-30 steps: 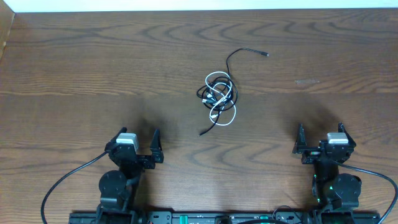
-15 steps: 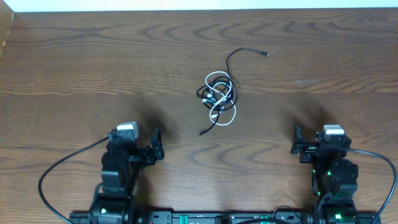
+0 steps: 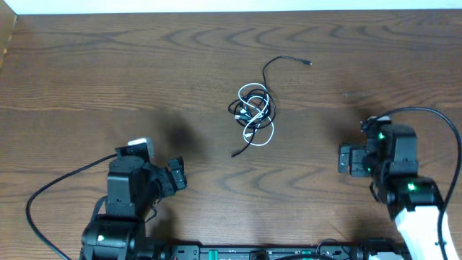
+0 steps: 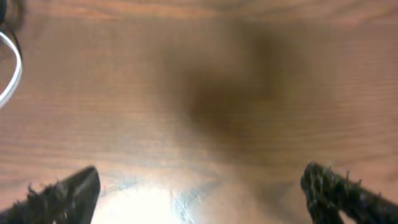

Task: Untangle cables
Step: 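Reach both grippers toward the tangled black and white cable bundle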

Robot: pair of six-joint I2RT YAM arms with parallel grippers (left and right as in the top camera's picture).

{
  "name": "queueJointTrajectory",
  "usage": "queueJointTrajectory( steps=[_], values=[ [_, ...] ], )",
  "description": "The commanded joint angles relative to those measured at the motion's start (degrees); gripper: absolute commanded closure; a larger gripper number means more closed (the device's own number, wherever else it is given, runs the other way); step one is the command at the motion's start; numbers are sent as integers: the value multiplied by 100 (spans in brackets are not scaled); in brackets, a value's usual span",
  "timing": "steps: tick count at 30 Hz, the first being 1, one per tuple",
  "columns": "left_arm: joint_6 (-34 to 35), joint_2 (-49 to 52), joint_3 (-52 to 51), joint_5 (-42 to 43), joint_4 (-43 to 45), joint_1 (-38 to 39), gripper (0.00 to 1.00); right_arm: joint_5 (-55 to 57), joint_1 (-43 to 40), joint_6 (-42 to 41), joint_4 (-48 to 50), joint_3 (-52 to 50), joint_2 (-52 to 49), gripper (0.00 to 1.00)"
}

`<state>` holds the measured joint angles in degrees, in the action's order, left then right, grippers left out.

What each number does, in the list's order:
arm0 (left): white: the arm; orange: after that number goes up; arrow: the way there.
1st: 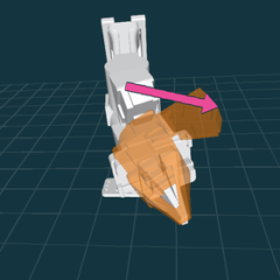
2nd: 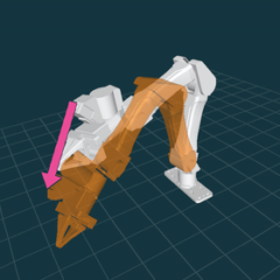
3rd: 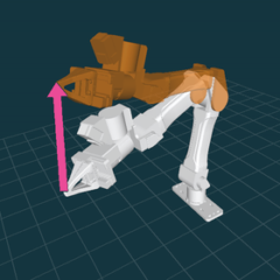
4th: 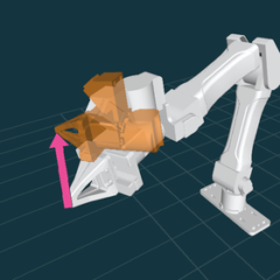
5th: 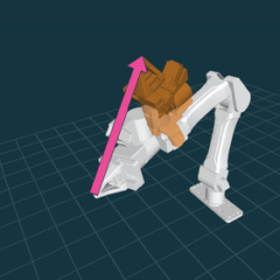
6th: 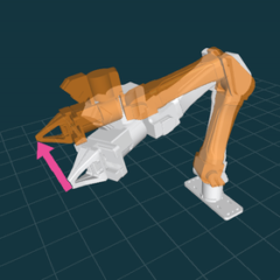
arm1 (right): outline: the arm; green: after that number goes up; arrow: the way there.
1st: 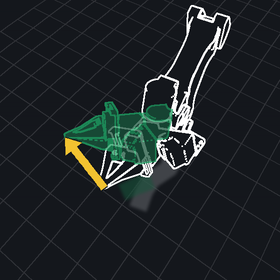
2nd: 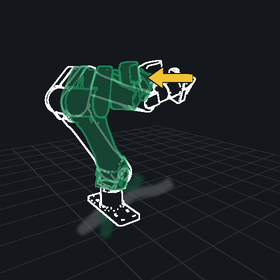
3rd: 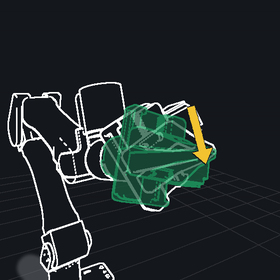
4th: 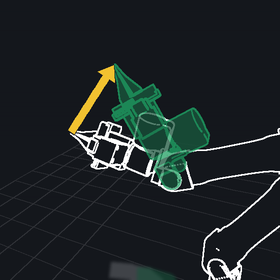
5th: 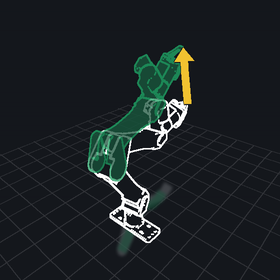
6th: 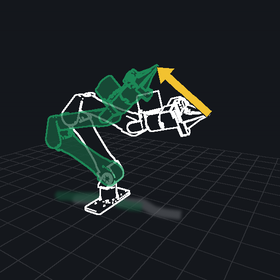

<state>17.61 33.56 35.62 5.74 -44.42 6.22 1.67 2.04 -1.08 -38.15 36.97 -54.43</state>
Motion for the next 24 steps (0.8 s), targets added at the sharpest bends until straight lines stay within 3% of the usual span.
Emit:
queueJointTrajectory(
  steps=[1,4,13,24],
  values=[
    [164,96,483,271,-343,24,2,-61,-13,-79,-507,511,-350,1],
    [162,376,964,437,-682,24,2,-262,-13,-79,-962,907,-518,1],
    [221,953,1513,815,-1344,24,2,-1307,-13,-81,-916,1086,-494,1],
    [651,1069,1517,734,-20,24,2,-1700,-13,-275,-597,1086,-494,1]
  ],
)
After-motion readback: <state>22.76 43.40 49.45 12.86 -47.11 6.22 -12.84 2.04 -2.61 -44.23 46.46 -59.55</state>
